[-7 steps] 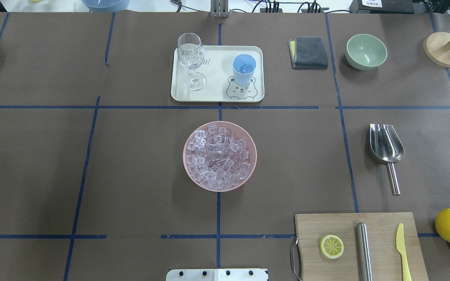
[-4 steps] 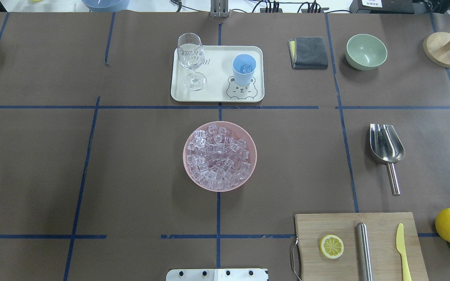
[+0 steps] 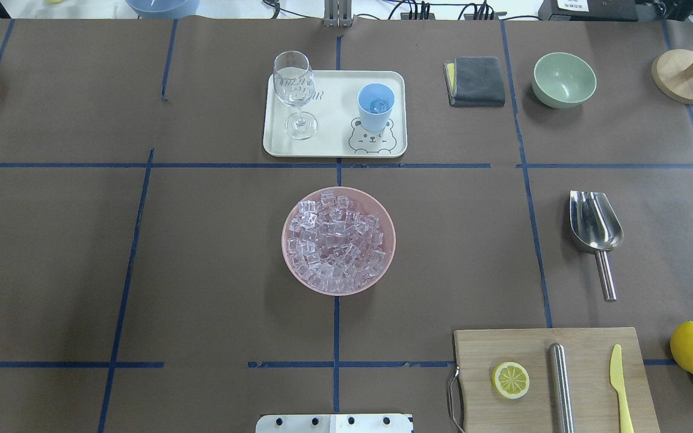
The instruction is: Put ice in cup with scoop
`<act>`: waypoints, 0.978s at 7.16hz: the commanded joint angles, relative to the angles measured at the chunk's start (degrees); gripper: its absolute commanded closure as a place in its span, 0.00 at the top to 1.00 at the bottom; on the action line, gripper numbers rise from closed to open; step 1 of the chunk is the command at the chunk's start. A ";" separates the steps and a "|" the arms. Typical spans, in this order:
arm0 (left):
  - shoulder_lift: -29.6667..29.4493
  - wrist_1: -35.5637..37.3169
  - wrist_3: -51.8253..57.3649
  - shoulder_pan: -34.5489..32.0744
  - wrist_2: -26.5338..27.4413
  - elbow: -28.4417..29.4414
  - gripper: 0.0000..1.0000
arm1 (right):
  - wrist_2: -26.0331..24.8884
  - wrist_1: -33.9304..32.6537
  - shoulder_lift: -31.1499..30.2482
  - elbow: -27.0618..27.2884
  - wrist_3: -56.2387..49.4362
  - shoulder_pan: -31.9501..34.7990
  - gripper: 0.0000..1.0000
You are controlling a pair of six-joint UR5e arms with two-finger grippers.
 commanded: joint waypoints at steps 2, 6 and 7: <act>-3.42 10.24 -2.00 -3.47 -0.17 -0.30 1.00 | 1.01 -0.04 -0.81 -1.73 1.84 0.90 1.00; -3.34 10.18 -2.09 -4.29 -0.52 -0.12 1.00 | 2.24 0.05 -1.60 -2.61 1.76 1.86 1.00; -3.34 10.18 -2.09 -4.29 -0.43 -0.21 1.00 | 2.24 0.05 -1.51 -2.18 1.76 2.56 1.00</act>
